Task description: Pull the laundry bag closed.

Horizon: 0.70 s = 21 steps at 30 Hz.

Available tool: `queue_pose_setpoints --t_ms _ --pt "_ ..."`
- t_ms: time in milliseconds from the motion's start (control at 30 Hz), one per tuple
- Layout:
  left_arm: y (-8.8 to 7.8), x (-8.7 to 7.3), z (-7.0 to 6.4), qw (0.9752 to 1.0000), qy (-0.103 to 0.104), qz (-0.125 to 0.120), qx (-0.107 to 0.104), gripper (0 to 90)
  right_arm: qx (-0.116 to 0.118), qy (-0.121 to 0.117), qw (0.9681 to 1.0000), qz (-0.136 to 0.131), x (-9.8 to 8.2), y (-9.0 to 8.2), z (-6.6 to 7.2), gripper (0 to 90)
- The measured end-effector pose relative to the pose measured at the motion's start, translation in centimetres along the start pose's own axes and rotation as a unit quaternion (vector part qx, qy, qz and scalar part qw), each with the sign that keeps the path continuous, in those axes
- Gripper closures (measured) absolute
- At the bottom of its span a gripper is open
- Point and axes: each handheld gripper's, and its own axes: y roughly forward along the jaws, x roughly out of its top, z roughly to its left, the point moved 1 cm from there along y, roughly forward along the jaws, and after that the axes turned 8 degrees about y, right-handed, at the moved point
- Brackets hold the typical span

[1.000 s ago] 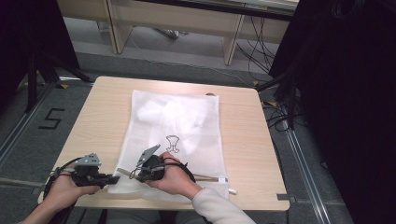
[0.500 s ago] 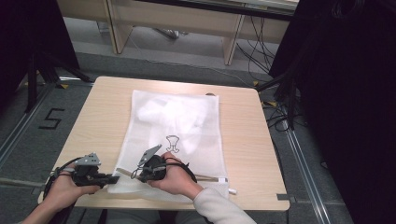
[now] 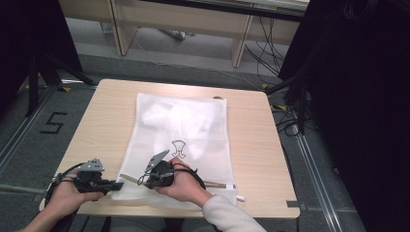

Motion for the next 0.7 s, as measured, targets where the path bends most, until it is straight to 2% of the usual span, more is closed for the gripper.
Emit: queue_pose_setpoints --t_ms 100,133,167,200,267,400,467,500,567,600,633,700 --pt "-0.01 0.0 0.0 1.0 0.0 0.0 -0.001 85.6 -0.001 0.0 1.0 0.002 -0.02 -0.05 -0.03 82.4" --pt "0.0 0.0 0.03 1.0 0.002 -0.001 -0.001 85.6 0.0 0.008 1.0 0.003 -0.07 -0.16 -0.02 82.4" --pt "-0.12 0.05 0.09 0.9999 0.004 0.009 -0.004 85.6 -0.001 0.007 1.0 0.003 -0.07 -0.18 -0.01 82.4" --pt "-0.06 0.02 0.07 1.0 0.002 0.003 -0.005 85.6 -0.001 0.007 1.0 0.003 -0.07 -0.18 -0.01 82.4" --pt "-0.11 0.05 0.1 0.9999 0.003 0.008 -0.007 85.6 0.001 0.014 0.9999 0.004 -0.12 -0.23 0.08 82.4" --pt "0.01 0.0 0.03 1.0 0.002 -0.001 0.0 85.6 -0.002 0.009 0.9999 0.006 -0.13 -0.33 0.02 82.4" --pt "-0.11 0.05 0.08 1.0 0.004 0.008 -0.003 85.5 0.0 0.006 1.0 0.003 -0.21 -0.37 -0.16 82.4" --pt "0.03 -0.01 0.02 1.0 0.002 -0.001 0.001 85.5 0.0 0.006 1.0 0.003 -0.21 -0.37 -0.16 82.4" --pt "0.0 0.02 0.03 1.0 -0.002 0.001 -0.004 85.6 -0.004 0.008 0.9999 0.005 -0.3 -0.44 -0.19 82.4" --pt "-0.06 0.03 0.06 1.0 0.002 0.006 -0.001 85.5 -0.003 0.014 0.9999 0.004 -0.37 -0.5 -0.16 82.4" --pt "0.06 -0.01 -0.01 1.0 -0.001 -0.003 0.002 85.6 -0.006 0.008 0.9999 0.008 -0.41 -0.57 -0.23 82.4" --pt "-0.07 0.03 0.06 1.0 0.0 0.007 -0.001 85.6 -0.004 0.008 1.0 0.004 -0.5 -0.62 -0.33 82.4"
